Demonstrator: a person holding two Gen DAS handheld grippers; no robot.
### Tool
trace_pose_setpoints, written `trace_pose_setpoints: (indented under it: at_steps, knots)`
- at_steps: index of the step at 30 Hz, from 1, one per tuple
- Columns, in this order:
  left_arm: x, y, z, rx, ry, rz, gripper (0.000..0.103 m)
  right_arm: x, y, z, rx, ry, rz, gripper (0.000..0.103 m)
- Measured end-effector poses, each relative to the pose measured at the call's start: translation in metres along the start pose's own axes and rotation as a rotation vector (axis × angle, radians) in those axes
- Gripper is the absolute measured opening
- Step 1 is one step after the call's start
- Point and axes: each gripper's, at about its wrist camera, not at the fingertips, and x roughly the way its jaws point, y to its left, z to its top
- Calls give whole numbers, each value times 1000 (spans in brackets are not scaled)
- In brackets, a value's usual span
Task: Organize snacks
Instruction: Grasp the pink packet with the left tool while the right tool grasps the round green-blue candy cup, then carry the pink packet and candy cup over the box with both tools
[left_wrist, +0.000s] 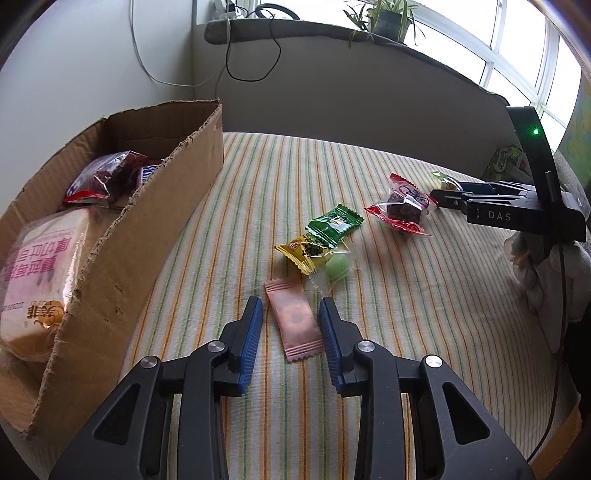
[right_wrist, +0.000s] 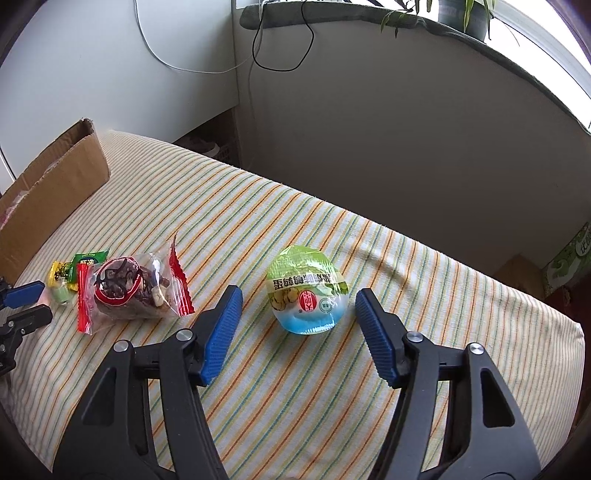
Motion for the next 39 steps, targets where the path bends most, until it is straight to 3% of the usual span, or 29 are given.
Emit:
trace_pose_setpoints:
  at_steps: [3, 4, 6, 9, 29, 39]
  knots:
    - [-3, -1, -2, 11, -4, 11, 24, -1, -1, 0, -3, -5, -3, 56]
    - [-4, -1, -2, 19, -8, 17, 17, -2, -1, 0, -4, -7, -4, 50]
    - [-5, -2, -3, 41, -8, 10, 18, -2, 0, 0, -4, -10, -6, 42]
    - [-6, -8, -5, 70, -9, 15, 18, -4, 0, -1, -5, -12, -8, 42]
    - [-21, 0, -7, 20, -41, -86, 17, -49, -8, -17, 39, -58, -19, 38]
    - [-51, 13, -6, -4, -97, -101, 17, -81, 16, -9, 2, -109, 3, 38]
